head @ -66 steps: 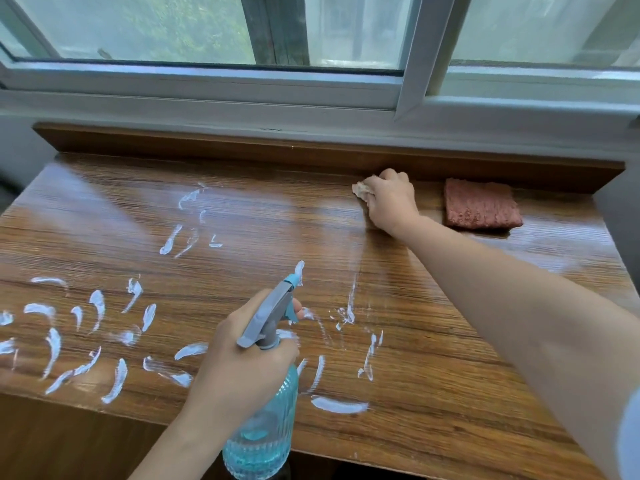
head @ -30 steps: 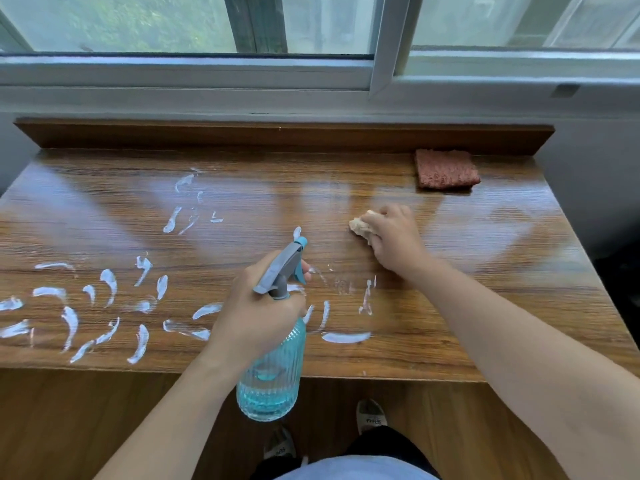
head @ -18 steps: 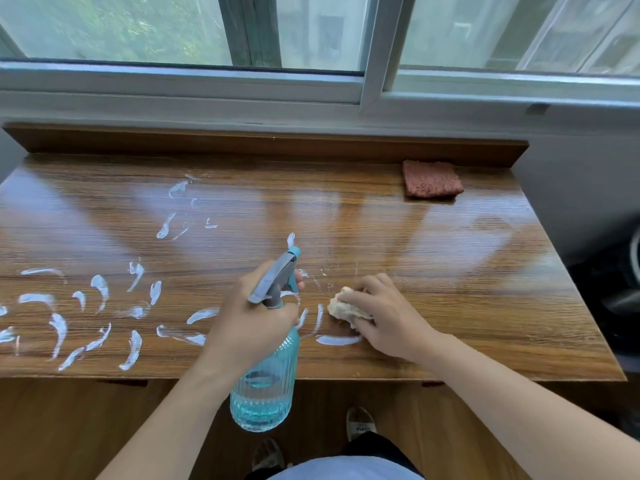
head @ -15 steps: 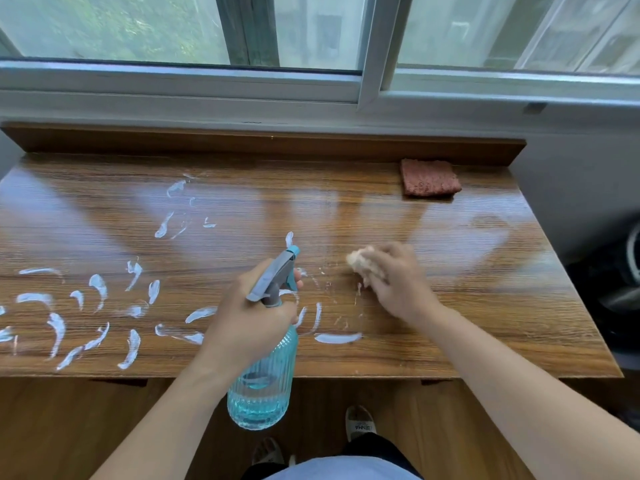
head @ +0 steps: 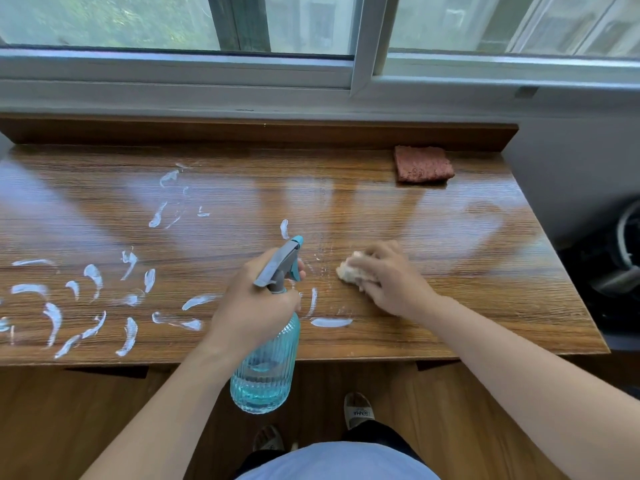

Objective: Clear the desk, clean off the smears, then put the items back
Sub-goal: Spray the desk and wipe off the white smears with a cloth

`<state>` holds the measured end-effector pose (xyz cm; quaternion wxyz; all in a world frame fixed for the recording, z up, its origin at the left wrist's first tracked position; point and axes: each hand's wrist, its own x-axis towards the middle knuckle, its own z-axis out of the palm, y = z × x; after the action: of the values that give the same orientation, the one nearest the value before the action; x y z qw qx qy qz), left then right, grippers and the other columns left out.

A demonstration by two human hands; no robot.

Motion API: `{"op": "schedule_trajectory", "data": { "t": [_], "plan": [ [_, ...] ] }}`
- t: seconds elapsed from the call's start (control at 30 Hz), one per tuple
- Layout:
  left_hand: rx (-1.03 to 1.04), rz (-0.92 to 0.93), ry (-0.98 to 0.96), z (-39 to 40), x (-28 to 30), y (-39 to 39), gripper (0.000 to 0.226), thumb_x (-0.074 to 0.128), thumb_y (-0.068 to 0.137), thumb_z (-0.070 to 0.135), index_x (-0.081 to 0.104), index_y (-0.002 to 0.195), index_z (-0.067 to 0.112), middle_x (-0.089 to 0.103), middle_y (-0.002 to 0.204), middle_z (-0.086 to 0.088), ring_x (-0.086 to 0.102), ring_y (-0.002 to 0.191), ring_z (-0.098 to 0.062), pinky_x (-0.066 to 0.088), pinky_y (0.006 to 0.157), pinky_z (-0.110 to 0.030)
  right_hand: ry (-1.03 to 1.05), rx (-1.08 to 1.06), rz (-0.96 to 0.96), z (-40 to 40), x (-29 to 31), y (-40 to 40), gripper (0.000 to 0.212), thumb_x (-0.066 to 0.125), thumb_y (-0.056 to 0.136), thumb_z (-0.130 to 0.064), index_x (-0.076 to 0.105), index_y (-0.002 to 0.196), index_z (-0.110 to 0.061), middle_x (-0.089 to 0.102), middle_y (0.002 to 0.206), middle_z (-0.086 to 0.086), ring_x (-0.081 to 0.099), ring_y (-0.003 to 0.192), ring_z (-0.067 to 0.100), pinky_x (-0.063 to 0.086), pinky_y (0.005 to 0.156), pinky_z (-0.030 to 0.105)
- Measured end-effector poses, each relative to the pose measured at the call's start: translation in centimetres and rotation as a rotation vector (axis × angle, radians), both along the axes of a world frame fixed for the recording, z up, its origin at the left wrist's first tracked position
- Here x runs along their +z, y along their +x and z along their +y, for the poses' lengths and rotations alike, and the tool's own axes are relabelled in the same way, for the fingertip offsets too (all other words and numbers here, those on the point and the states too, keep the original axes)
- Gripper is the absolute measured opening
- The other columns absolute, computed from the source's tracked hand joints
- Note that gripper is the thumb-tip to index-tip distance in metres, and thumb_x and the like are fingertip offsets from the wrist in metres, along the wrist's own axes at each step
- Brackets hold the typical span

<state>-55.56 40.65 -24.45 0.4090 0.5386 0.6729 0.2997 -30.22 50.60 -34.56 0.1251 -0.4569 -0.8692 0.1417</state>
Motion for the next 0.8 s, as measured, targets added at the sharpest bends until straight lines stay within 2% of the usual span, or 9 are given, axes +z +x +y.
{"op": "schedule_trajectory", "data": {
  "t": [0.07,0.17,0.27,0.37,0.43,0.53,0.63,0.73,0.8],
  "plan": [
    [0.004,-0.010,0.000,-0.1,0.3,0.1,0.034,0.063,0.083,-0.003,0.068,0.096,0.028,0.053,0.054,0.021,0.065,0.078,-0.043,0.043,0.057,-0.037,0.019,-0.188,0.060,1.5,-0.8,-0.2,0.039,0.073,0.089,-0.012,0.068,0.127,-0.018,0.060,0.126,0.009,0.046,0.117,0.032,0.045,0.100,0.052],
    [0.008,-0.025,0.005,-0.4,0.5,0.1,0.034,0.062,0.083,-0.001,0.068,0.097,0.029,0.056,0.057,0.019,0.070,0.084,-0.043,0.043,0.056,-0.035,0.058,-0.265,0.076,0.0,-1.1,-1.3,0.032,0.070,0.090,-0.013,0.069,0.121,-0.019,0.060,0.128,0.006,0.043,0.117,0.030,0.044,0.100,0.049],
    [0.026,-0.022,-0.002,-1.0,0.3,0.0,0.033,0.062,0.081,-0.001,0.068,0.098,0.027,0.061,0.063,0.014,0.072,0.086,-0.044,0.046,0.056,-0.039,0.034,0.012,0.072,-5.1,-0.8,-1.8,0.034,0.067,0.087,-0.016,0.065,0.121,-0.022,0.056,0.127,0.002,0.039,0.117,0.024,0.039,0.099,0.037],
    [0.040,-0.032,-0.006,-1.4,-0.2,-0.2,0.033,0.062,0.080,0.000,0.068,0.098,0.028,0.072,0.091,-0.007,0.073,0.083,-0.040,0.048,0.056,-0.041,-0.032,0.258,0.039,-8.2,-0.2,-1.5,0.034,0.069,0.089,-0.020,0.062,0.123,-0.024,0.053,0.126,-0.001,0.039,0.114,0.021,0.035,0.097,0.028],
    [0.038,-0.026,-0.013,-1.7,-0.3,-0.1,0.033,0.061,0.083,-0.002,0.067,0.098,0.027,0.072,0.097,-0.013,0.073,0.080,-0.035,0.045,0.054,-0.036,-0.074,0.175,0.090,-6.8,0.2,-1.5,0.035,0.071,0.090,-0.017,0.066,0.125,-0.020,0.056,0.123,0.001,0.041,0.114,0.020,0.035,0.096,0.028],
    [0.028,-0.034,-0.015,-1.8,-0.3,-0.2,0.034,0.063,0.083,-0.004,0.068,0.098,0.026,0.072,0.099,-0.009,0.071,0.072,-0.026,0.049,0.060,-0.035,-0.019,-0.171,0.226,-2.7,0.7,-1.2,0.038,0.076,0.089,-0.012,0.070,0.126,-0.014,0.058,0.122,0.008,0.043,0.116,0.024,0.040,0.099,0.034],
    [0.033,-0.026,-0.003,-1.8,-0.3,-0.3,0.034,0.067,0.083,-0.004,0.068,0.098,0.026,0.073,0.098,0.001,0.066,0.065,-0.008,0.049,0.062,-0.033,-0.026,-0.402,0.145,-0.3,0.4,-0.3,0.037,0.073,0.092,-0.012,0.069,0.129,-0.013,0.055,0.123,0.005,0.040,0.120,0.026,0.040,0.104,0.036],
    [0.046,-0.027,0.011,-1.7,-0.3,-0.2,0.035,0.067,0.082,-0.004,0.068,0.097,0.028,0.072,0.095,-0.004,0.058,0.058,-0.006,0.051,0.059,-0.037,-0.016,-0.323,0.055,-2.1,-0.4,-0.8,0.039,0.073,0.091,-0.017,0.068,0.129,-0.018,0.054,0.129,0.005,0.038,0.123,0.028,0.039,0.108,0.041],
    [0.050,-0.029,0.013,-1.7,-0.4,-0.2,0.035,0.066,0.082,-0.003,0.068,0.098,0.028,0.072,0.095,-0.006,0.070,0.070,-0.020,0.056,0.065,-0.044,-0.016,-0.134,0.050,-4.5,-0.6,-1.6,0.037,0.075,0.090,-0.023,0.068,0.126,-0.022,0.055,0.128,0.003,0.039,0.119,0.027,0.038,0.103,0.037]
  ]
}}
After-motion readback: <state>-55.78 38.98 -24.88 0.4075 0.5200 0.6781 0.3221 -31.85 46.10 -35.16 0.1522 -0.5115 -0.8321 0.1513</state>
